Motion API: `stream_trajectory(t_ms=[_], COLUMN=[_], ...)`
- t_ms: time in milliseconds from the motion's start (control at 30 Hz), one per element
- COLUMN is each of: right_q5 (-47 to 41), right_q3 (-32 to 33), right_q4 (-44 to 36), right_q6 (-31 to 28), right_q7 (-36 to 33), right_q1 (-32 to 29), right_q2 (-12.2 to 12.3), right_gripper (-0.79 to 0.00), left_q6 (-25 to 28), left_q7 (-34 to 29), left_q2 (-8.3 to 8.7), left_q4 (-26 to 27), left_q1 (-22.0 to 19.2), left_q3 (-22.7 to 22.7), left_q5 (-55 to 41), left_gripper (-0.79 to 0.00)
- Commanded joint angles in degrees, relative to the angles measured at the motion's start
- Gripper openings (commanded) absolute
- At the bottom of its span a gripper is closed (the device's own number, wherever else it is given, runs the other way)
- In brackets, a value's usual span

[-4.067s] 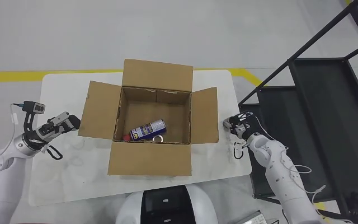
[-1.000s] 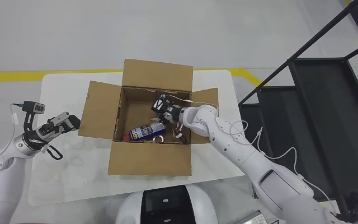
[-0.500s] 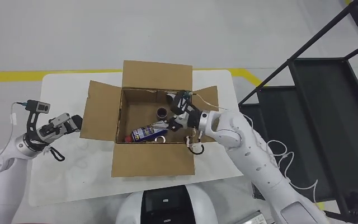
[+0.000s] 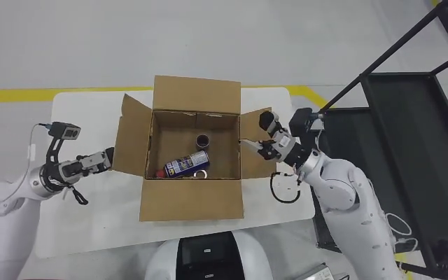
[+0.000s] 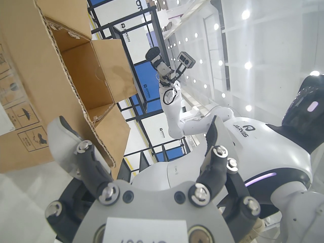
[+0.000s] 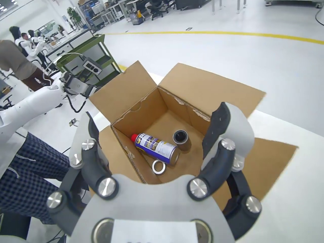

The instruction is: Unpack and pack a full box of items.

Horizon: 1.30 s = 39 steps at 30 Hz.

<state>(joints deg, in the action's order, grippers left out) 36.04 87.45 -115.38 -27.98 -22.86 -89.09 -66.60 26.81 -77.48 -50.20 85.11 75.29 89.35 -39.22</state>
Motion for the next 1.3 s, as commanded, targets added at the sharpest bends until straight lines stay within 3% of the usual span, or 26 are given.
stream_trajectory(t_ms=[0, 200, 467, 633, 767, 900, 1100, 1267], right_q5=[-0.97, -2.04, -2.04, -5.98, -10.98, -16.69, -21.43, -24.08], right_q3=[1.1, 1.58, 1.58, 3.95, 7.98, 8.68, 5.36, -0.15], right_q4=[0.1, -0.03, -0.03, 0.27, 2.47, 5.53, 9.21, 8.52], right_q6=[-0.06, -0.18, -0.18, 3.32, 7.92, 10.15, 11.34, 9.74], right_q7=[0.77, 1.51, 1.51, 2.35, -2.73, -7.75, -11.92, -15.98], right_q1=[-1.56, -2.65, -2.65, -3.38, -4.47, -4.68, -3.34, -1.31], right_q2=[0.09, 0.13, 0.13, 0.18, 0.61, 0.84, 0.82, 0.66], right_gripper=[0.0, 0.0, 0.0, 0.0, 0.0, 0.0, 0.0, 0.0], left_q6=[0.02, -3.22, -3.22, -3.69, -3.68, -4.71, -7.66, -7.41], left_q7=[0.02, -3.21, -3.21, -1.44, 2.57, 3.87, 3.47, 3.23], left_q2=[-0.02, -0.48, -0.48, -0.52, -0.91, -1.55, -2.42, -2.72], left_q4=[0.51, -0.17, -0.17, -0.39, -0.33, -0.32, -2.36, -4.09], left_q1=[-0.96, -6.05, -6.05, -5.73, -6.28, -9.6, -14.68, -16.0], left_q3=[-0.88, -5.89, -5.89, -5.91, -7.5, -11.3, -16.79, -19.06], left_q5=[1.05, -1.09, -1.09, -0.59, 1.61, 4.75, 9.91, 13.56], left_gripper=[0.0, 0.0, 0.0, 0.0, 0.0, 0.0, 0.0, 0.0])
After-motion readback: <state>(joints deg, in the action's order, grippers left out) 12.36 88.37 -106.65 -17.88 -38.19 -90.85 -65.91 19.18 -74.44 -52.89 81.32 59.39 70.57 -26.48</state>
